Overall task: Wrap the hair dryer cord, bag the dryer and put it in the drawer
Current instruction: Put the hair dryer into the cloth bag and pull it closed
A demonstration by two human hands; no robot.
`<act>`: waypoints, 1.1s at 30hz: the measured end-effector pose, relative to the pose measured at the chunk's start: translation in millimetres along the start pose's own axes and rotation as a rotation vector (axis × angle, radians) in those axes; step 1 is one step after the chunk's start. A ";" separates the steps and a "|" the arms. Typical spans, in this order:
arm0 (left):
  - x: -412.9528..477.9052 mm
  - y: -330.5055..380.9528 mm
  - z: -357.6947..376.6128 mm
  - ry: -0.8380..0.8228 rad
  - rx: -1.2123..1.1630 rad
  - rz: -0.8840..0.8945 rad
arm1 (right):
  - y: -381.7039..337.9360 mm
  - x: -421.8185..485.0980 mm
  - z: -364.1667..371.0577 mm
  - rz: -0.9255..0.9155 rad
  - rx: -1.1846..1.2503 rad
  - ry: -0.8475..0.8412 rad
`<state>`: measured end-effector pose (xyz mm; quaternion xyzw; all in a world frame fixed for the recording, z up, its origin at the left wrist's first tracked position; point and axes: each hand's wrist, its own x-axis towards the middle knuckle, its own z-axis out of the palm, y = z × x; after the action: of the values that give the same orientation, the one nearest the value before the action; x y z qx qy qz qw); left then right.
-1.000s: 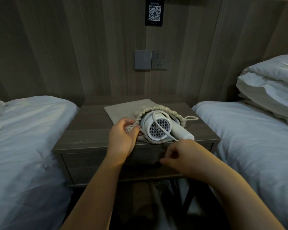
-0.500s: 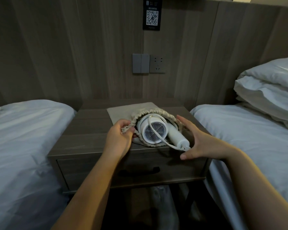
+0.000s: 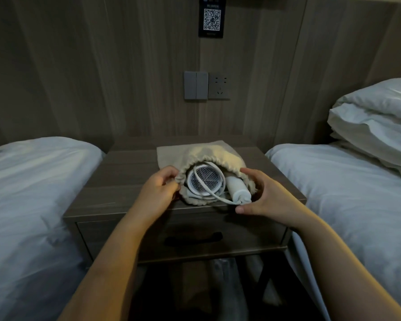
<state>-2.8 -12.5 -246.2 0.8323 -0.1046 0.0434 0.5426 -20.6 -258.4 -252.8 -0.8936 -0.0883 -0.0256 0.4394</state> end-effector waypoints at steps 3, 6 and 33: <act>-4.3 0.5 -5.9 -0.047 0.064 0.026 | -1.9 3.0 11.8 0.032 0.034 0.246; -8.6 2.1 -5.8 -0.035 0.118 0.049 | 1.2 6.2 20.3 0.085 0.091 0.469; -6.6 2.7 -3.8 0.079 0.100 0.059 | -32.3 20.3 51.5 -0.087 -0.209 0.562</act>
<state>-9.7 -9.2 -243.5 0.8527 -0.1052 0.0975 0.5024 -8.2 -195.6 -256.6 -0.8872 0.0019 -0.2997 0.3507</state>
